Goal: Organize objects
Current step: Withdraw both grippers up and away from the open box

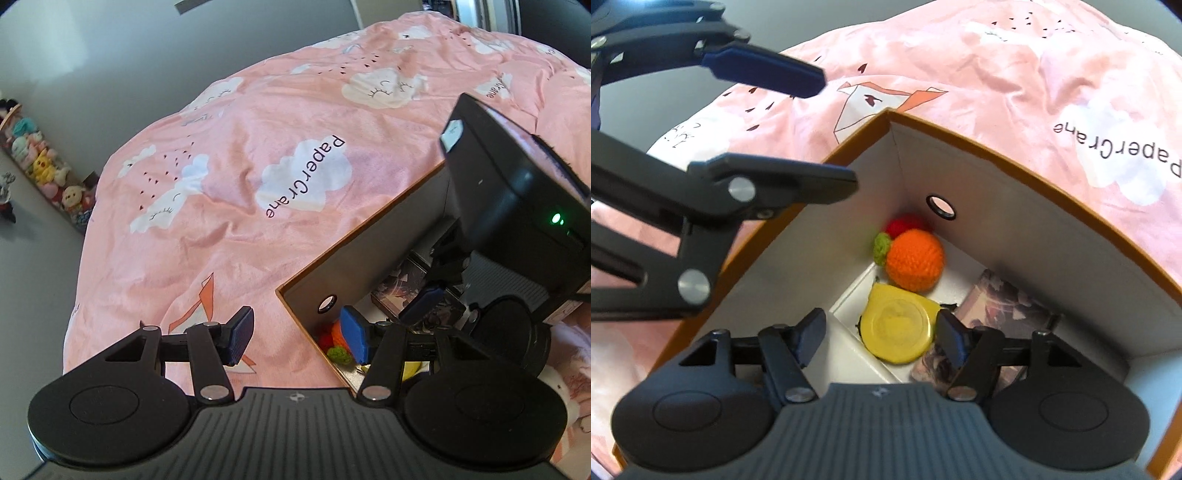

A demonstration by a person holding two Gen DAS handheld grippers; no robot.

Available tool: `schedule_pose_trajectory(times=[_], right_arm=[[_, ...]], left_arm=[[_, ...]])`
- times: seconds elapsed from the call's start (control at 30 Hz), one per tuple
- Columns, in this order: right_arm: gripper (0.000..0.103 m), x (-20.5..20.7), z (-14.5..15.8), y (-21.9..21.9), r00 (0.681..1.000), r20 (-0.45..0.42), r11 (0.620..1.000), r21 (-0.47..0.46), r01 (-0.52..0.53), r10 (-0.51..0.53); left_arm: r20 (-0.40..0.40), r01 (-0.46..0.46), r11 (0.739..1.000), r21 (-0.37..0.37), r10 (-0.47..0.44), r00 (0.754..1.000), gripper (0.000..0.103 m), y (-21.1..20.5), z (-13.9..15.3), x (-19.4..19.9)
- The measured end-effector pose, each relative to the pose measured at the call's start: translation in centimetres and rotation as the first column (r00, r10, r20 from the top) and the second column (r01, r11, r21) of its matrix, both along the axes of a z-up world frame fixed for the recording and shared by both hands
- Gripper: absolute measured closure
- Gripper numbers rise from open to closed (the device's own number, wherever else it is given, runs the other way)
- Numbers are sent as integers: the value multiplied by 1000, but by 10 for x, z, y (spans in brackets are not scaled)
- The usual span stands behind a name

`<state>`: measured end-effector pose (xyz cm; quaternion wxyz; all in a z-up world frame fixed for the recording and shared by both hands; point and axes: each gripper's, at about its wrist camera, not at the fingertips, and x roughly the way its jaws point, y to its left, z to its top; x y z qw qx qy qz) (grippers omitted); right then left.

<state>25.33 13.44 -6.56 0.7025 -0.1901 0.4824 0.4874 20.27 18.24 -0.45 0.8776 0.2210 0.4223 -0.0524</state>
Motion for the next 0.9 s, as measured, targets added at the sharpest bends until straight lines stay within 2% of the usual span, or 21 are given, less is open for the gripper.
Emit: schedule_pose_trajectory(times=[0.1,0.3,0.43,0.47,0.53,0.6,0.73,0.8,0.9], right_arm=[[44,-5,10,-12,1000,9,1000,6,18,-18],[42,-29,48,-49,994,89,997,66,51,-57],[31,-60,86,-80,980,163,986,144,89,-112],[27,-49,96,-86,974,186,981,166,98,-129],[24,-63,113,-100,960,228,971,211,111,-159],[15,-75,131,-119,947,258,959,254,124,-191],[7,-108,150,-149,923,288,932,330,153,-253],[3,-120,150,-155,908,307,916,367,163,-284],[1,-147,163,-175,875,332,892,403,207,-353]], left_arm=[[15,-49,998,-34,50,999,39,0,8,-8],[98,-121,987,-106,131,987,39,-15,31,-34],[134,-195,971,-140,214,968,39,-28,50,-54],[148,-205,967,-153,227,962,39,-32,55,-60],[173,-223,960,-172,252,952,39,-40,66,-74],[193,-243,954,-175,275,942,38,-49,76,-87],[251,-266,945,-190,309,917,36,-67,93,-118],[270,-273,938,-215,326,906,35,-74,98,-134],[298,-278,929,-244,345,890,34,-85,101,-157]])
